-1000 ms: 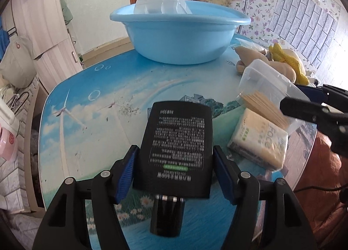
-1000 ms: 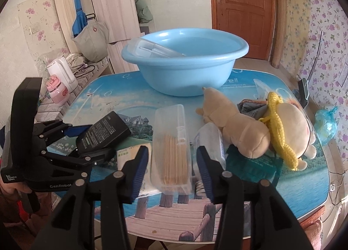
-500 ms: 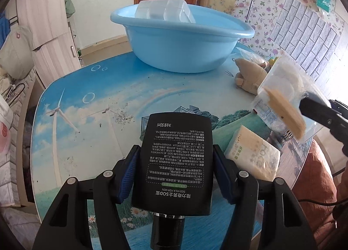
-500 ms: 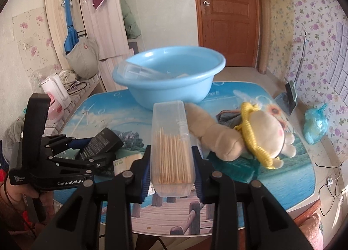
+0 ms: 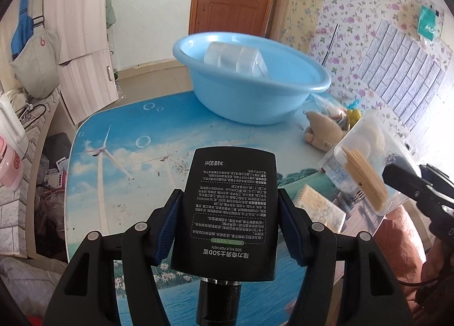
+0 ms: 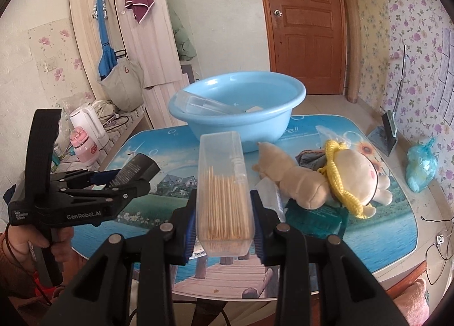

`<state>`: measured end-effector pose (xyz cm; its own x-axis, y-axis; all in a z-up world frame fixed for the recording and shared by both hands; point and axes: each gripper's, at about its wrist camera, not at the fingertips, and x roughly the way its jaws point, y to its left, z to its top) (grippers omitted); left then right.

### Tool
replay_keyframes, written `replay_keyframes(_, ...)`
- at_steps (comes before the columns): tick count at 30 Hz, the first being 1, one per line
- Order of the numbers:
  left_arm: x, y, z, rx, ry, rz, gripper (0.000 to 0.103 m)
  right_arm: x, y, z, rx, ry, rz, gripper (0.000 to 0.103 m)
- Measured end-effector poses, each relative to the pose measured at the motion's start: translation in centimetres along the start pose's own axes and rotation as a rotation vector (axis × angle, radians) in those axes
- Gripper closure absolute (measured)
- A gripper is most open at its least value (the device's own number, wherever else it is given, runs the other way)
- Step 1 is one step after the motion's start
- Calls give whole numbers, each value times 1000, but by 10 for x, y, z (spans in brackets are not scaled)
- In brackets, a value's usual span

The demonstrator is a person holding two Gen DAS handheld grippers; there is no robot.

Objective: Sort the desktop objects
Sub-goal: 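Carry both items into the blue basin and open both grippers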

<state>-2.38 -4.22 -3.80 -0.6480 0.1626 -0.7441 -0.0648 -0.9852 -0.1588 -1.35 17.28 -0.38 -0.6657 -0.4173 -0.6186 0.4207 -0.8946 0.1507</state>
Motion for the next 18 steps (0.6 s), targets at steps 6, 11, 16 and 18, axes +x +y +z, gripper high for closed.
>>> replay_keyframes(6, -22, -6, 14, -11, -56, -7, 40, -7, -10, 7, 24, -27, 12, 71)
replay_keyframes(11, -36, -15, 36, -1, -120, -24, 40, -7, -19, 24, 40, -54, 31, 71)
replay_keyframes(16, -31, -19, 62, 23, -138, -32, 39, 0, -25, 40, 39, -83, 37, 71)
replay_keyframes(18, -26, -22, 71, 29, -138, -31, 39, 5, -29, 46, 44, -88, 37, 71)
